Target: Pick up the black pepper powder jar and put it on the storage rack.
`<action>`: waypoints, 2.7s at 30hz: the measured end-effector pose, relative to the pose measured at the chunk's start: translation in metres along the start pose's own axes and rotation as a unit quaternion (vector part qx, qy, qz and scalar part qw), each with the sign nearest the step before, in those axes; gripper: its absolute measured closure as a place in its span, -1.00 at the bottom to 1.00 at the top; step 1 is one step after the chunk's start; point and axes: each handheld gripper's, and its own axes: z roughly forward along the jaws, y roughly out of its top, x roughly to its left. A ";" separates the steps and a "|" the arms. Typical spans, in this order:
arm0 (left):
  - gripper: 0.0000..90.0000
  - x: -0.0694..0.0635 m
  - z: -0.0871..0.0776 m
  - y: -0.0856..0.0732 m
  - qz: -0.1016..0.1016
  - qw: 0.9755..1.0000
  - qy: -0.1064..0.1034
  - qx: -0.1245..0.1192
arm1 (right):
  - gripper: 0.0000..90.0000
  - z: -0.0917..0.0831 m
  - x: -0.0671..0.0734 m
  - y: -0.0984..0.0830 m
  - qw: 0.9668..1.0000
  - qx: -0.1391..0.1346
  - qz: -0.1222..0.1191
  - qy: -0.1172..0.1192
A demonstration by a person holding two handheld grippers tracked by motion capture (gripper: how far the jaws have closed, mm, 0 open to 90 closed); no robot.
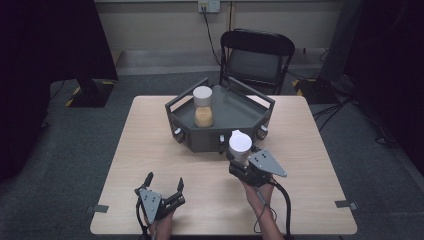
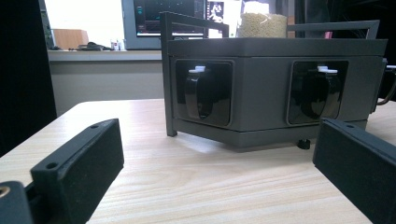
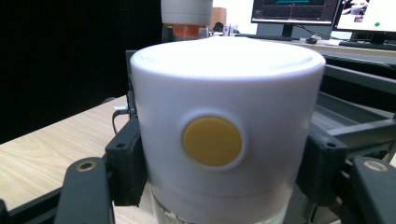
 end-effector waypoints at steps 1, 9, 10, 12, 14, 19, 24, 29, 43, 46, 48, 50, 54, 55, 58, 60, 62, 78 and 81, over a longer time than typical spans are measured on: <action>-0.97 0.000 0.000 0.000 0.000 1.000 0.000 0.000 | -0.33 0.000 0.000 0.001 1.000 -0.001 0.000 0.000; -0.97 0.000 0.000 0.000 0.000 1.000 0.000 0.000 | -0.33 0.004 -0.004 0.010 1.000 -0.006 0.006 0.002; -0.97 0.000 0.000 0.000 0.000 1.000 0.000 0.000 | -0.33 0.005 -0.005 0.012 1.000 -0.005 0.004 0.002; -0.97 0.000 0.000 0.000 0.000 1.000 0.000 0.000 | -0.33 0.007 -0.005 0.015 1.000 -0.002 0.005 0.002; -0.97 0.000 0.000 0.000 0.000 1.000 0.000 0.000 | -0.33 0.008 -0.005 0.017 1.000 -0.003 0.004 0.001; -0.97 0.000 0.000 0.000 0.000 1.000 0.000 0.000 | -0.33 0.012 -0.007 0.025 1.000 -0.005 -0.005 0.000; -0.97 0.000 0.000 0.000 0.000 1.000 0.000 0.000 | -0.33 0.017 -0.008 0.034 1.000 -0.006 -0.010 0.001; -0.97 0.000 0.000 0.000 0.000 1.000 0.000 0.000 | -0.33 0.025 -0.011 0.043 1.000 -0.008 -0.016 0.000; -0.97 0.000 0.000 0.000 -0.001 1.000 0.000 0.000 | -0.33 0.052 -0.009 0.071 1.000 -0.009 -0.025 -0.012; -0.97 0.000 0.000 0.000 0.000 1.000 0.000 0.000 | -0.33 0.060 -0.009 0.075 1.000 -0.008 -0.022 -0.018; -0.97 0.000 0.000 0.000 0.000 1.000 -0.001 0.000 | -0.33 0.066 -0.009 0.075 0.999 -0.012 -0.022 -0.021; -0.97 0.000 0.000 0.000 0.000 1.000 -0.001 0.000 | -0.33 0.071 -0.008 0.074 0.999 -0.014 -0.022 -0.025; -0.97 0.001 0.000 0.000 0.000 1.000 -0.002 0.000 | -0.33 0.081 -0.008 0.073 0.999 -0.013 -0.018 -0.030; -0.97 0.001 0.000 0.000 0.000 1.000 -0.002 0.000 | -0.33 0.083 -0.008 0.073 0.999 -0.012 -0.017 -0.032; -0.97 0.001 0.000 0.000 0.000 1.000 -0.002 0.000 | -0.33 0.087 -0.009 0.074 0.999 -0.012 -0.014 -0.035; -0.97 0.001 0.000 0.000 0.000 1.000 -0.002 0.000 | -0.33 0.093 -0.010 0.076 0.999 -0.012 -0.016 -0.040; -0.97 0.001 0.000 0.000 0.000 1.000 -0.002 0.000 | -0.33 0.097 -0.011 0.078 0.999 -0.011 -0.014 -0.043; -0.97 0.001 0.000 0.000 0.000 1.000 -0.004 0.000 | -0.33 0.126 -0.016 0.074 0.999 -0.002 -0.011 -0.047; -0.97 0.002 0.000 0.000 0.000 1.000 -0.005 0.000 | -0.33 0.130 -0.017 0.072 0.999 0.002 -0.008 -0.048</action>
